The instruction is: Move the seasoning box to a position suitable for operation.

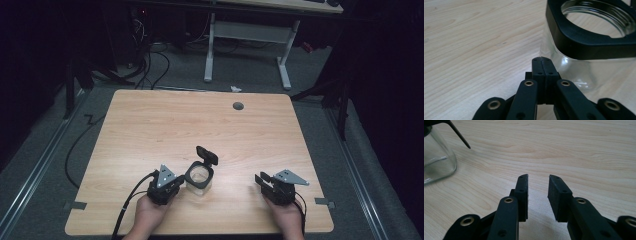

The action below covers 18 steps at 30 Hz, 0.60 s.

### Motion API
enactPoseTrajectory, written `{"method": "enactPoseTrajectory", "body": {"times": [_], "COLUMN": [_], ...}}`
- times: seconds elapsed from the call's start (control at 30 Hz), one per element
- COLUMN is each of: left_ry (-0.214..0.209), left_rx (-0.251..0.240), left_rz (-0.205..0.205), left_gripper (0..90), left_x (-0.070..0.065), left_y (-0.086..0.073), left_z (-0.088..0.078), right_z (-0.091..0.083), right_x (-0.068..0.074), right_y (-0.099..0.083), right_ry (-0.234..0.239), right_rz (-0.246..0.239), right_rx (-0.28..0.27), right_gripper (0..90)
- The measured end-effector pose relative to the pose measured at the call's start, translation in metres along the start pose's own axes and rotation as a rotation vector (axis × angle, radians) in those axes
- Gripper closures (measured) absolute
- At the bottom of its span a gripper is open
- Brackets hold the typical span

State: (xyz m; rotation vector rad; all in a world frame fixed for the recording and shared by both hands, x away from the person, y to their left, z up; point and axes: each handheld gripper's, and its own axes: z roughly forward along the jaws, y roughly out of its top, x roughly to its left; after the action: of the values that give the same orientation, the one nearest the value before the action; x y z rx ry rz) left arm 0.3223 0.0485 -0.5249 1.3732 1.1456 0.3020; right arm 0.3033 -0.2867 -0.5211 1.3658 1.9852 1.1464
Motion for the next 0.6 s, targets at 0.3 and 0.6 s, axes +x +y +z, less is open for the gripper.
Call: {"method": "enactPoseTrajectory", "body": {"times": [0.3,0.6], "left_ry": [-0.046,-0.057], "left_rx": [0.026,0.018], "left_rz": [-0.005,0.005], "left_gripper": [90.0,87.7], "left_x": [-0.017,-0.021], "left_y": [-0.012,-0.015], "left_z": [-0.004,-0.009], "right_z": [-0.002,-0.001], "right_x": [0.0,0.0], "right_y": [-0.001,-0.001], "right_ry": [-0.002,0.004], "right_rz": [0.001,-0.002], "right_rx": [-0.002,0.001], "right_gripper": [70.9,71.9]}}
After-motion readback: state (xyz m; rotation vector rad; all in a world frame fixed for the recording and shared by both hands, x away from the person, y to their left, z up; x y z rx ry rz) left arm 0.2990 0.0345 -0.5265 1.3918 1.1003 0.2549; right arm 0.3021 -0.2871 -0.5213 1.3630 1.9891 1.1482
